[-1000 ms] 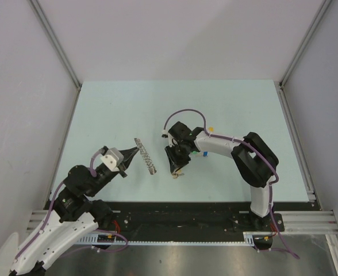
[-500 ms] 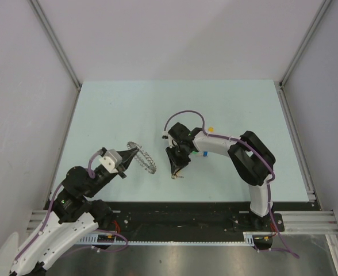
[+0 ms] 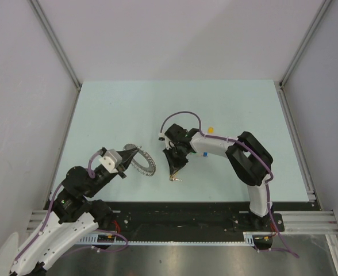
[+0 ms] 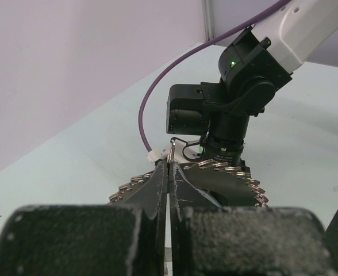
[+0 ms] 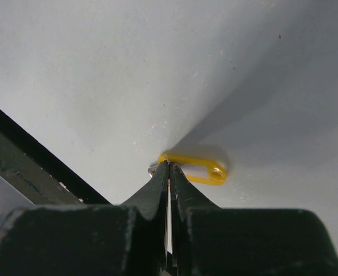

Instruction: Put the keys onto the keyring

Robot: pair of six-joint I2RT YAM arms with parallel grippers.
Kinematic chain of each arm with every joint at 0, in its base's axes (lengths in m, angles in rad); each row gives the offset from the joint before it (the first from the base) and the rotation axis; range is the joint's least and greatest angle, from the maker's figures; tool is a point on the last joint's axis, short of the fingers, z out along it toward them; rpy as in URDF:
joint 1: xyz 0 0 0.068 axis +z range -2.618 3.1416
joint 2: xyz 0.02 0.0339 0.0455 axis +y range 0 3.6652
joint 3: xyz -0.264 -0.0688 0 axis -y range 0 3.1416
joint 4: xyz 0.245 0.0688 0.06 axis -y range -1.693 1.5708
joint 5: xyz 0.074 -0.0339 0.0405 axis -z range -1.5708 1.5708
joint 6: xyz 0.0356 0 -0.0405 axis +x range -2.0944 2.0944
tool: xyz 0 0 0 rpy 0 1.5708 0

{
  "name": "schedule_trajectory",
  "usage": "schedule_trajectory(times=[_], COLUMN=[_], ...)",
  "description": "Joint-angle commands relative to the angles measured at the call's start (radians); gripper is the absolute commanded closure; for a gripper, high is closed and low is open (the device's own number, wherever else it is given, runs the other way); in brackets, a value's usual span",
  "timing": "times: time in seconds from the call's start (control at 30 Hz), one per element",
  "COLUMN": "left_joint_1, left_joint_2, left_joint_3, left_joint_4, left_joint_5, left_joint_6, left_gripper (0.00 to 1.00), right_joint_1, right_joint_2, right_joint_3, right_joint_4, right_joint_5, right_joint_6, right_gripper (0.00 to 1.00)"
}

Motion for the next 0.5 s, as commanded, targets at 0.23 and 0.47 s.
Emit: schedule_trajectory(times=[0.23, 0.47], left_joint_1=[0.009, 0.011], left_joint_2=[-0.006, 0.005], left_joint_3=[0.004, 0.000], left_joint_4=[0.061, 0.078], left_joint_5=[0.045, 0.090], left_joint_6=[0.000, -0.009], left_gripper=[1.00, 1.00], right_joint_1=[0.050, 0.084], right_joint_2=[-0.112, -0.304], right_joint_3=[0.032, -0.065], right_joint_4=[-0.025, 0.088], right_joint_5=[0.159, 0.262], right_joint_6=[-0.145, -0.243], right_gripper=[1.00, 1.00])
